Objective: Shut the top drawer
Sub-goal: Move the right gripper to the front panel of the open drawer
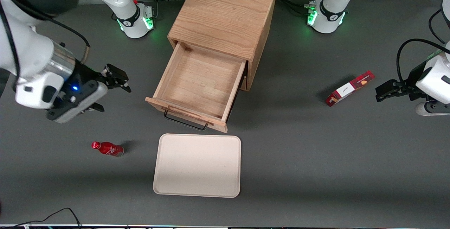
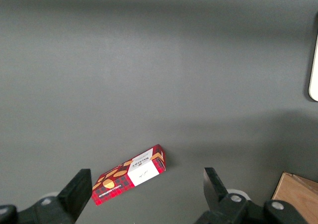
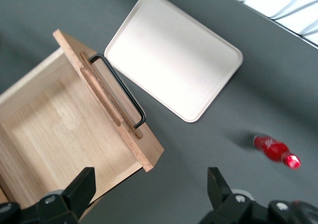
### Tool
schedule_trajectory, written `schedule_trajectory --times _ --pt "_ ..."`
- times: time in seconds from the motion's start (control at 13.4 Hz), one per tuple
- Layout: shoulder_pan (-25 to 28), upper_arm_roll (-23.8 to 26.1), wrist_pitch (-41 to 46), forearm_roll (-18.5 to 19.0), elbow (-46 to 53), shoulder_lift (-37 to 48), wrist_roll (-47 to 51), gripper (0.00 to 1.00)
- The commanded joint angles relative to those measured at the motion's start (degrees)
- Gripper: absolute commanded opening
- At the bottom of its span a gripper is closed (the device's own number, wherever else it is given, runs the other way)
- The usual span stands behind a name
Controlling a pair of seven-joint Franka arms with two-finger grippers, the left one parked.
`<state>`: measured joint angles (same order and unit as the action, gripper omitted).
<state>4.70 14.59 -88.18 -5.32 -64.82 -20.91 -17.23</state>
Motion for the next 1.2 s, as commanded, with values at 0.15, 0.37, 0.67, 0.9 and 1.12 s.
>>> schedule_trajectory --times 0.15,0.37,0.67,0.9,1.12 --pt "0.3 2.4 1.7 0.2 9.1 -10.4 -16.7 1.0" --pt "1.0 3.9 2.9 -0.2 12.9 -16.6 -17.4 1.0" --pt "1.1 4.7 2.4 -0.1 14.2 -20.7 -17.1 1.0" --pt "1.2 4.7 1.3 -0.1 14.2 -23.3 -17.5 1.0" --pt "1.9 4.9 -0.9 -0.1 14.0 -24.9 -17.3 1.0"
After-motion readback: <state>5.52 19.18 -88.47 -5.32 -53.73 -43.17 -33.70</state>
